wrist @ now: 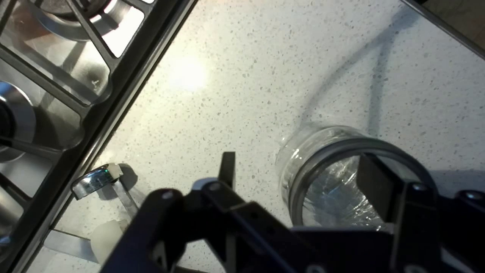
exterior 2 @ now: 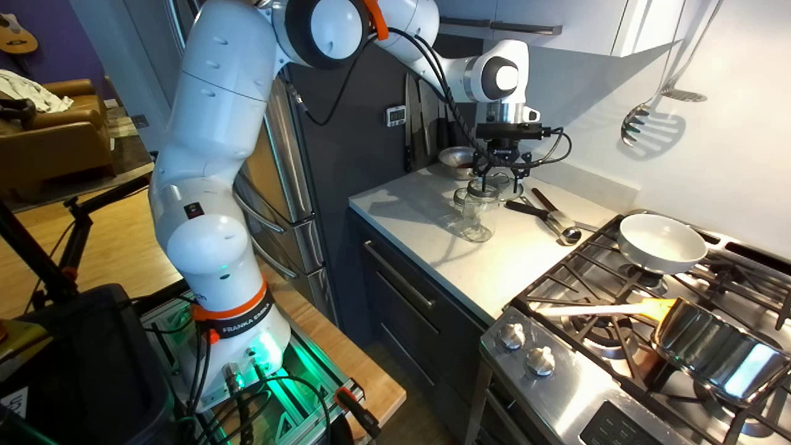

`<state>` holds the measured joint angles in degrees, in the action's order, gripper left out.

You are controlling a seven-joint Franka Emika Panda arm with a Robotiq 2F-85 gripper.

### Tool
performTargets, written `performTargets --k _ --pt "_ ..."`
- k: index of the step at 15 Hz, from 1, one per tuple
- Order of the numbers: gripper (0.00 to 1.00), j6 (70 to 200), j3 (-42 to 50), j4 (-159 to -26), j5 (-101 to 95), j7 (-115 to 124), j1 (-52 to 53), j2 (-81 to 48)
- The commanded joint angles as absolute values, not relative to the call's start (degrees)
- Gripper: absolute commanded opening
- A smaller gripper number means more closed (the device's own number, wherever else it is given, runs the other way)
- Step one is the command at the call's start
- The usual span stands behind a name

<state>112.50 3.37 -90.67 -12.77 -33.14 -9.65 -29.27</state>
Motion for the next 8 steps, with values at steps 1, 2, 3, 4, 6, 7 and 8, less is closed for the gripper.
performTargets --k 1,2,3,4,6,7,8 --pt "0.83 112.2 3.1 -92.4 -13.3 -33.8 -10.0 -28.0" --pt "0.83 112.2 3.1 -92.4 -13.2 -33.9 -10.1 -27.8" --pt "0.83 112.3 3.1 -92.5 -13.2 -33.9 -10.1 -27.6" --pt "0.83 112.2 3.1 -92.6 -13.2 -34.0 -10.1 -27.4" --pt "0.83 112.0 3.2 -92.8 -13.6 -34.0 -10.0 -27.3" --pt "0.82 111.9 3.2 -93.0 -13.5 -34.1 -10.1 -27.3" --pt "0.82 111.8 3.3 -93.1 -13.6 -34.1 -10.0 -27.2"
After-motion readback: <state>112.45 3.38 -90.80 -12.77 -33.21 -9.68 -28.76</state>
